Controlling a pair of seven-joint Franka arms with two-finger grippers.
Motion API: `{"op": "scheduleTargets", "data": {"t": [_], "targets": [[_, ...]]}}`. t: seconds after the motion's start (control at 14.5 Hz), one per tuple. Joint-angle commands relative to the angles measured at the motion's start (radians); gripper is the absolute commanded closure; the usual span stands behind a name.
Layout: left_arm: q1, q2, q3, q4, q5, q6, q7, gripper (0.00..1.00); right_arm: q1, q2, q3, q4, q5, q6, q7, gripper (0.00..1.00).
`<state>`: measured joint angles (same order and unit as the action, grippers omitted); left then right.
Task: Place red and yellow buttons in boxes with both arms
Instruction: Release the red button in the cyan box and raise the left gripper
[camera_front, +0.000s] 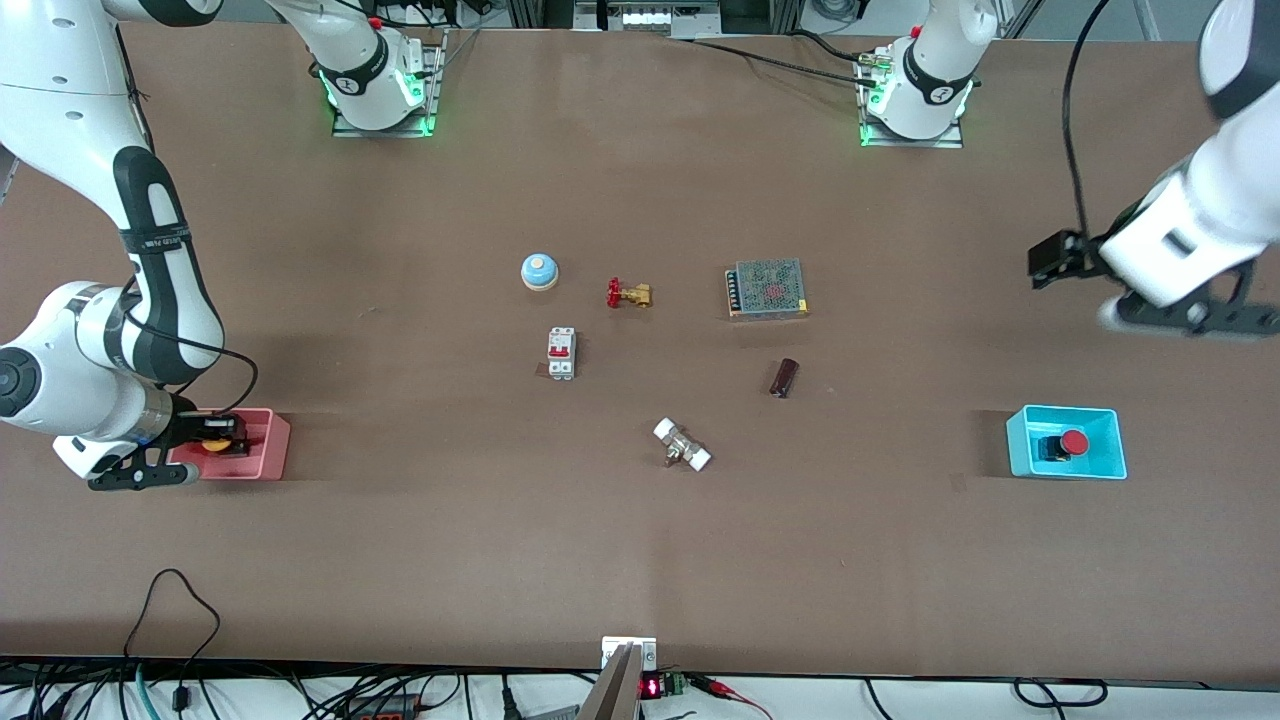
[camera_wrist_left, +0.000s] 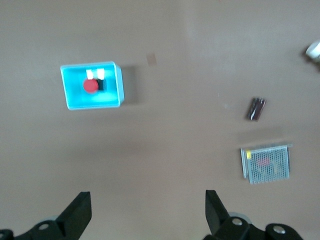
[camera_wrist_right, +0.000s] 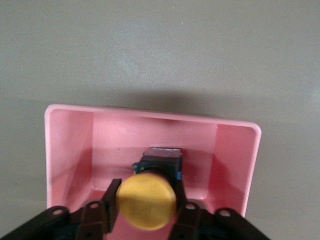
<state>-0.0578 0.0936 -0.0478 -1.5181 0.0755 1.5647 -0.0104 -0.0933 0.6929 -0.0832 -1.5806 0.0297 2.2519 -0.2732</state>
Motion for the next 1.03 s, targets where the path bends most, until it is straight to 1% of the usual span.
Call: {"op": "scheduleTargets", "data": {"t": [0.0,0.07,0.14,0.21,0.28,0.55,0.83,0.96], "targets": [[0.004,-0.163,0.017,-0.206,-0.017,0.132,0.032,0.00,-0.006,-0.003,0.000,-0.003,0.022,0.008,-0.024,0.38],[0.018,-0.161,0.016,-0.211,-0.023,0.120,0.033,0.00,-0.009,-0.009,0.002,-0.003,0.022,0.000,-0.024,0.34],[0.035,-0.155,0.016,-0.202,-0.051,0.097,0.036,0.00,-0.009,-0.018,0.002,-0.003,0.024,-0.008,-0.024,0.23],[0.041,-0.141,0.016,-0.192,-0.072,0.083,0.050,0.00,-0.008,-0.035,0.002,-0.003,0.024,-0.026,-0.024,0.06],[0.045,-0.141,0.016,-0.194,-0.075,0.083,0.052,0.00,-0.008,-0.048,0.003,-0.003,0.024,-0.055,-0.024,0.00],[0.046,-0.141,0.013,-0.192,-0.075,0.078,0.058,0.00,-0.008,-0.117,0.008,-0.003,0.024,-0.164,-0.024,0.00],[0.044,-0.143,0.002,-0.191,-0.075,0.074,0.089,0.00,0.004,-0.235,0.013,0.011,0.021,-0.316,-0.017,0.00],[0.044,-0.141,0.002,-0.191,-0.075,0.074,0.090,0.00,0.012,-0.317,0.022,0.011,0.019,-0.356,-0.004,0.00]]}}
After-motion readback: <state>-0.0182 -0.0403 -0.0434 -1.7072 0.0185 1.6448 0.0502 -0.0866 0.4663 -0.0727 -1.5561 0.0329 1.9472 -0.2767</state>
